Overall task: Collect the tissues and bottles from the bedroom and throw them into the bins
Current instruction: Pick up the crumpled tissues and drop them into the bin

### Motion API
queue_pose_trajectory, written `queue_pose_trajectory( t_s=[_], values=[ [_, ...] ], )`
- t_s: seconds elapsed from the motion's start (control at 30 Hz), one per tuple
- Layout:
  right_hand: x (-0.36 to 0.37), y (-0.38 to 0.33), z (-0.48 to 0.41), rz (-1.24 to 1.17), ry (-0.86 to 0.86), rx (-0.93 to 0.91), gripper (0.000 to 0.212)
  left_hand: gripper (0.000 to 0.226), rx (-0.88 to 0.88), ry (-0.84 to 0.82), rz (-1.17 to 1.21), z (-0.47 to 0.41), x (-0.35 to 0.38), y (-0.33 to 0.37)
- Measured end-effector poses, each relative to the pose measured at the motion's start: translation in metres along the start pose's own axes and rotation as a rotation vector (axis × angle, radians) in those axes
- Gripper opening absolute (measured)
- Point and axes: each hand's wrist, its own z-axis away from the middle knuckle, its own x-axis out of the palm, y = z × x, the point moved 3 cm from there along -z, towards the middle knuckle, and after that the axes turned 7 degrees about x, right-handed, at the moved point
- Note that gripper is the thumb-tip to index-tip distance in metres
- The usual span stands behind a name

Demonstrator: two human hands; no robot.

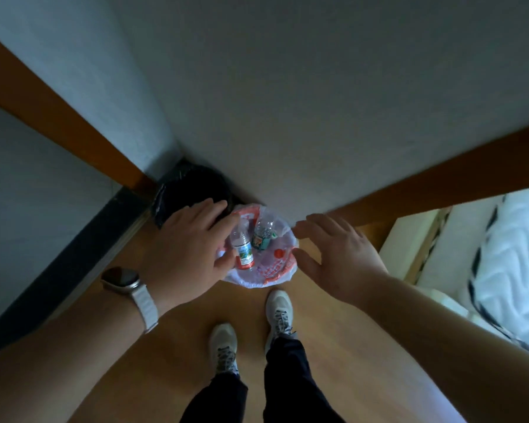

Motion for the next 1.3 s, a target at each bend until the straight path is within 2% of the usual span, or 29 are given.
queue_pose_trajectory(
  t_s=[0.17,0.33,0.63,0.87,1.3],
  values=[
    [-0.083,-0.020,0.065,0.042,0.036,0.043,0.051,0.053,0.118,0.058,-0.068,0.005,-0.089,0.039],
    [-0.155,-0.018,0.137,0.097,0.192,0.157,0.050,0.054,0.253,0.132,-0.101,-0.001,-0.161,0.096],
    [-0.236,0.037,0.279,0.062,0.365,0.373,0.053,0.052,0.522,0.165,-0.200,-0.010,-0.225,0.232],
    [-0.245,0.100,0.403,0.049,0.463,0.484,0.054,0.049,0.752,0.189,-0.194,-0.006,-0.228,0.371],
    [-0.215,0.251,0.659,0.066,0.639,0.745,0.050,0.042,1.156,0.198,-0.165,0.020,-0.144,0.673]
  ],
)
